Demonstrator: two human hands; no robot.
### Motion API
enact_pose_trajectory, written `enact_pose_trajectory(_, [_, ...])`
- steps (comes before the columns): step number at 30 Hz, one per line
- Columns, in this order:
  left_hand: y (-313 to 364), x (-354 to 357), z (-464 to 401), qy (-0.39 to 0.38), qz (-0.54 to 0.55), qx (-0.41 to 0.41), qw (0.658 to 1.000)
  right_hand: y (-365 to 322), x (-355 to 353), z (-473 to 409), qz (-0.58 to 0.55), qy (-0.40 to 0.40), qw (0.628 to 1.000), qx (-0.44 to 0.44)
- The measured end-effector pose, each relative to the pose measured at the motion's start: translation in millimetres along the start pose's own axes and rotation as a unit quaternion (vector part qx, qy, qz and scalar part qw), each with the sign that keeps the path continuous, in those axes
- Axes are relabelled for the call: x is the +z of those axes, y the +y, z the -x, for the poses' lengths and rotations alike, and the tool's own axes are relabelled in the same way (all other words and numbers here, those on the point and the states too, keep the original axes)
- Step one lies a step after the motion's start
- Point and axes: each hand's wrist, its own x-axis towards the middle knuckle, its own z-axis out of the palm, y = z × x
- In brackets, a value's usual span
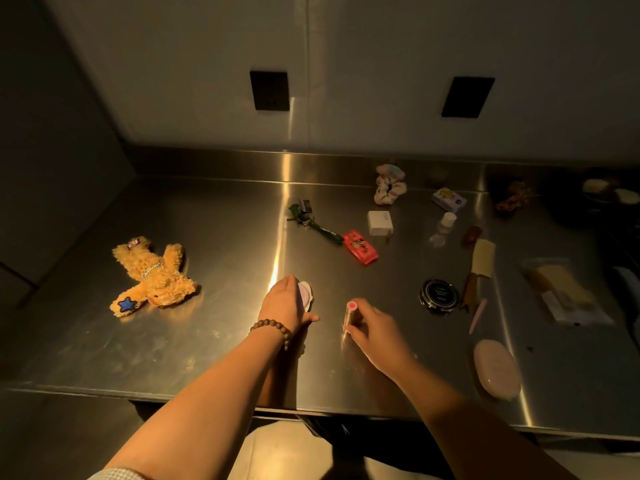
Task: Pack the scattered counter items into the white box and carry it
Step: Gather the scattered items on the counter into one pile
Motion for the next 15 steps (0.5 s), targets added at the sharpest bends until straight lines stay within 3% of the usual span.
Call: enact_pose_trajectory(15, [-14.8, -33.8, -8.5, 0.119, 0.056, -0.059, 0.99, -40.9, -5.9, -77.8, -0.079, -0.005, 0.994, -0.077])
